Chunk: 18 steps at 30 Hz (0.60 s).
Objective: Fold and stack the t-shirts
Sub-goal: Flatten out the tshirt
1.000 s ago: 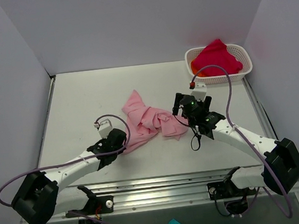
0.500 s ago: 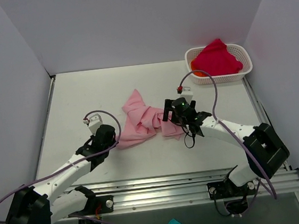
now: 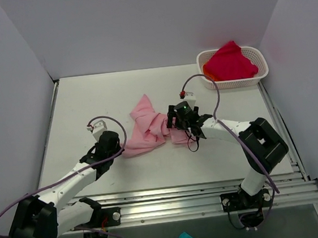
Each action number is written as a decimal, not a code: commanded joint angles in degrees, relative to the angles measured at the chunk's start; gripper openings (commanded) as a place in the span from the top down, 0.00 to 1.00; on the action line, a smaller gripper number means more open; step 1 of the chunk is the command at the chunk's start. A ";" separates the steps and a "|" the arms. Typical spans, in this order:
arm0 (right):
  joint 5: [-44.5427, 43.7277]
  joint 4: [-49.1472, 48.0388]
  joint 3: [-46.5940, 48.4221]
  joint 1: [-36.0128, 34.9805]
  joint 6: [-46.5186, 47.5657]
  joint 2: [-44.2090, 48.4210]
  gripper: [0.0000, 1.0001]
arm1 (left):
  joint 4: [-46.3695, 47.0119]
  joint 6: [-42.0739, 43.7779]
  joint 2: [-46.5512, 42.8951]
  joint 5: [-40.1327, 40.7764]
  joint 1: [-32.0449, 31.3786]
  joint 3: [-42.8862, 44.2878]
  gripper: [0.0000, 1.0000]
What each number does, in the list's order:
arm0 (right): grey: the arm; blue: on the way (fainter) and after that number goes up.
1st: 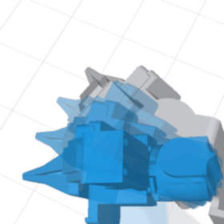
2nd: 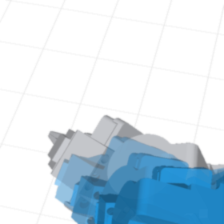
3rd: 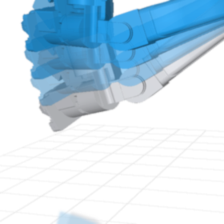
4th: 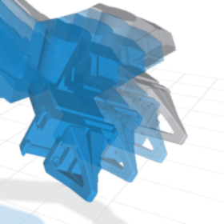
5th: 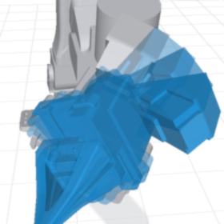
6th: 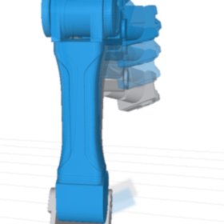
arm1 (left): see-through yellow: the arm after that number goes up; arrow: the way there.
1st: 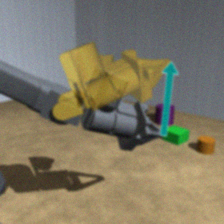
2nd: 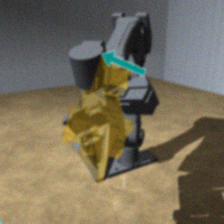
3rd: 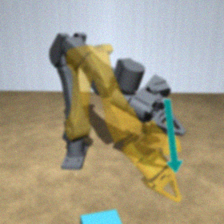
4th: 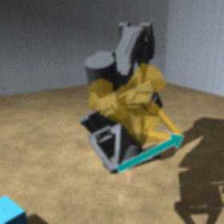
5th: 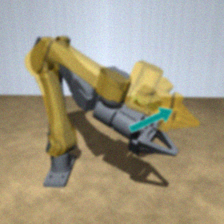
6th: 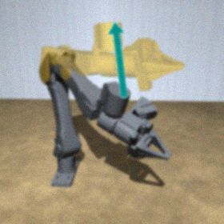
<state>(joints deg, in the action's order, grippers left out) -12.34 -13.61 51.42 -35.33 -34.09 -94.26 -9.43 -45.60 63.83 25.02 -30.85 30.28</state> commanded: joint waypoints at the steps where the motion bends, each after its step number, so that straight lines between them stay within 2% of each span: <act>1: 0.39 -0.46 3.68 -0.35 0.42 -2.50 0.23 | 3.80 1.04 0.41 -1.11 0.97 -0.49 0.98; 3: 0.56 -0.54 4.30 -0.35 0.60 -3.56 0.24 | 3.89 1.04 0.41 -1.11 1.14 -0.66 0.98; 6: 0.91 -0.72 5.09 -0.44 0.69 -5.41 0.33 | 4.16 1.13 0.24 -1.37 1.49 -0.93 0.98; 7: 0.91 -0.63 5.44 -0.35 0.69 -6.19 0.43 | 4.16 1.13 0.15 -1.37 1.50 -0.93 0.98; 9: 0.82 -0.63 5.62 -0.35 0.77 -6.73 0.52 | 4.42 1.31 0.33 -1.37 1.50 -0.93 0.98; 10: 0.65 -0.55 5.80 -0.35 0.78 -6.90 0.60 | 4.33 1.22 0.50 -1.46 1.58 -0.93 0.98; 18: -1.45 0.42 5.80 -0.44 1.13 -6.64 0.80 | 4.60 1.22 1.21 -1.29 1.67 -0.84 0.98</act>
<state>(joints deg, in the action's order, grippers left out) -11.29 -14.13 55.42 -35.35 -33.19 -101.25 -7.31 -45.12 64.86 23.75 -29.54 29.28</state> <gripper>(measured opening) 0.211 0.032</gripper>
